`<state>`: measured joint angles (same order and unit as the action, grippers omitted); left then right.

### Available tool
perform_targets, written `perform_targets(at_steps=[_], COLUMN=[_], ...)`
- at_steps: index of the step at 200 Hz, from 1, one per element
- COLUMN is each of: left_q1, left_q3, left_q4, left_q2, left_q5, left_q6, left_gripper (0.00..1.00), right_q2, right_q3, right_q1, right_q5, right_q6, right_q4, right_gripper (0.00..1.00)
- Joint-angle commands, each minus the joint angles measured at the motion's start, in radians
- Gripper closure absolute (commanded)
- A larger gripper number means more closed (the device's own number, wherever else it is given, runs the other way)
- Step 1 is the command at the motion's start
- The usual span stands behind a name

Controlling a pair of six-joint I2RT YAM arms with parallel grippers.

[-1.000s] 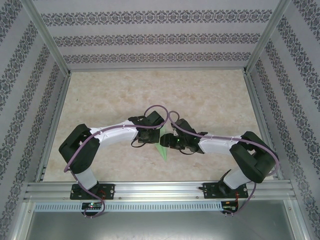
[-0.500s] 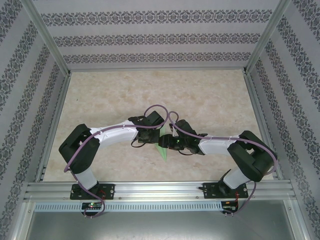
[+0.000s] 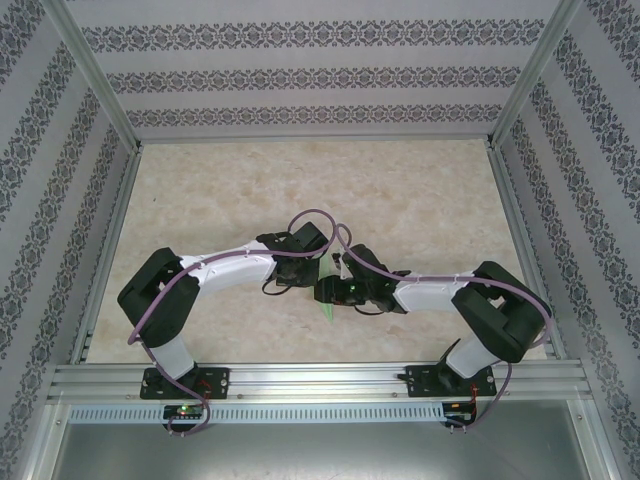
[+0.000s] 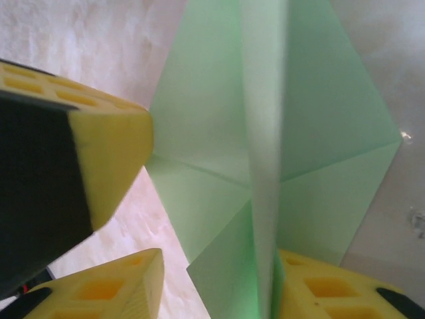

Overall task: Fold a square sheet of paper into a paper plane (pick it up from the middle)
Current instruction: Pick up the paper plane from the center of the table.

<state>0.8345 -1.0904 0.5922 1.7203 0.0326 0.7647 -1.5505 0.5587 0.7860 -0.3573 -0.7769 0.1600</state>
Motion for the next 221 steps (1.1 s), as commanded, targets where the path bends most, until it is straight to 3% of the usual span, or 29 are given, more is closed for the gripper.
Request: perform_targets(at_steps=[1, 79, 171, 221], left_q1=[0.009, 0.009, 0.009, 0.009], left_q3=[0.012, 0.008, 0.004, 0.003], left_q4=[-0.026, -0.027, -0.037, -0.029], left_q2=[-0.024, -0.021, -0.014, -0.022], left_q5=[0.004, 0.002, -0.015, -0.009], left_q6=[-0.011, -0.009, -0.011, -0.011], left_gripper=[0.99, 0.96, 0.93, 0.93], right_q2=[-0.024, -0.033, -0.060, -0.066], right_q3=[0.036, 0.076, 0.105, 0.122], right_q1=[0.016, 0.024, 0.046, 0.050], right_q5=[0.033, 0.110, 0.133, 0.152], right_q6=[0.042, 0.064, 0.077, 0.085], right_q4=[-0.039, -0.120, -0.143, -0.168], right_gripper=[0.61, 0.79, 0.80, 0.88])
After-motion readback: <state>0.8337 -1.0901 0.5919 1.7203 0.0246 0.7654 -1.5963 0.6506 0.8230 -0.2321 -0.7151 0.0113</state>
